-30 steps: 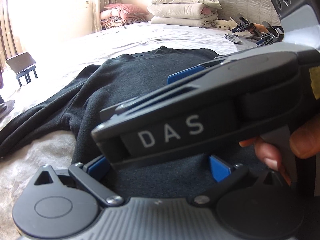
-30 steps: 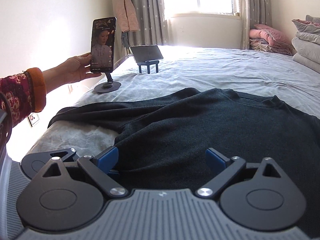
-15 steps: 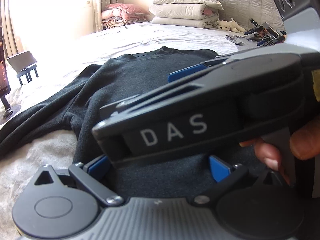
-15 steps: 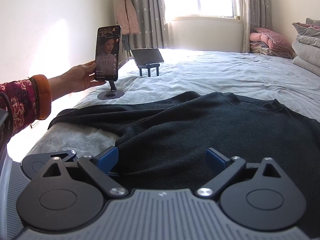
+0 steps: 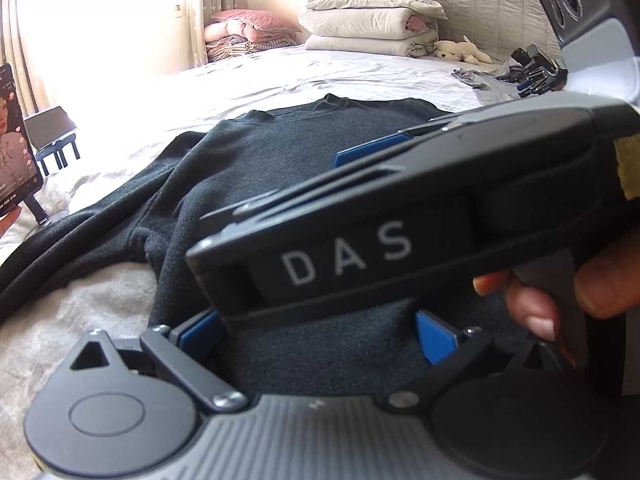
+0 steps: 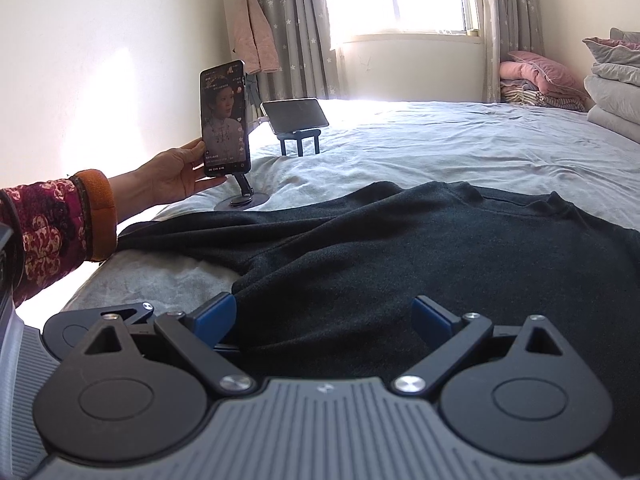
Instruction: Fold clothes
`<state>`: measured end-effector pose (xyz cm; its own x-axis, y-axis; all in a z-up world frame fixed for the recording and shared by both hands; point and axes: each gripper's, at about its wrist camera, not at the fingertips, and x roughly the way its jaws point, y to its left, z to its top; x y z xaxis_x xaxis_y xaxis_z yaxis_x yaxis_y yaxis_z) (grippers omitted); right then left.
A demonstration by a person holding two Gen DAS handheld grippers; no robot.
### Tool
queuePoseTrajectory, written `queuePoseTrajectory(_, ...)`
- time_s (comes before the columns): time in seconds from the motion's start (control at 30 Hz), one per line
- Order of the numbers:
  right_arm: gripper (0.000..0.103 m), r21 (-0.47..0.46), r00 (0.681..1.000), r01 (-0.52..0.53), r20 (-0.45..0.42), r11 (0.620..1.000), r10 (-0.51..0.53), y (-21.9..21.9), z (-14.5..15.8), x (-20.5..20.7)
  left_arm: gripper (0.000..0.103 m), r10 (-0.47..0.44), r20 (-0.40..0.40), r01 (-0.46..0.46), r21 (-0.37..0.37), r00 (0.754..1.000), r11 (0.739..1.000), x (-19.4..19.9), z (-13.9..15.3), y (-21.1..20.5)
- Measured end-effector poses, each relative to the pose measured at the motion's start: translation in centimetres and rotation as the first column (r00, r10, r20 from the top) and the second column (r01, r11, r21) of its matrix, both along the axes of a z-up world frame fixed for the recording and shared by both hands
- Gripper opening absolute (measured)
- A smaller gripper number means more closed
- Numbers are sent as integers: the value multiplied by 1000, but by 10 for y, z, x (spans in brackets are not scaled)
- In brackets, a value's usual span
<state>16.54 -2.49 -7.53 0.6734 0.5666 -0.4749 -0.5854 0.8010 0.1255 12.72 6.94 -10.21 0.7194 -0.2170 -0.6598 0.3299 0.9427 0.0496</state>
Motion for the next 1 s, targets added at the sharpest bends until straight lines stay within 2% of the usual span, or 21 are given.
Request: queuePoseTrajectory(1.0,97,11,999,-13,-36,1000,14,-4,-3,4,103,-10,1,10,10,1000,1000,1,-1,-2)
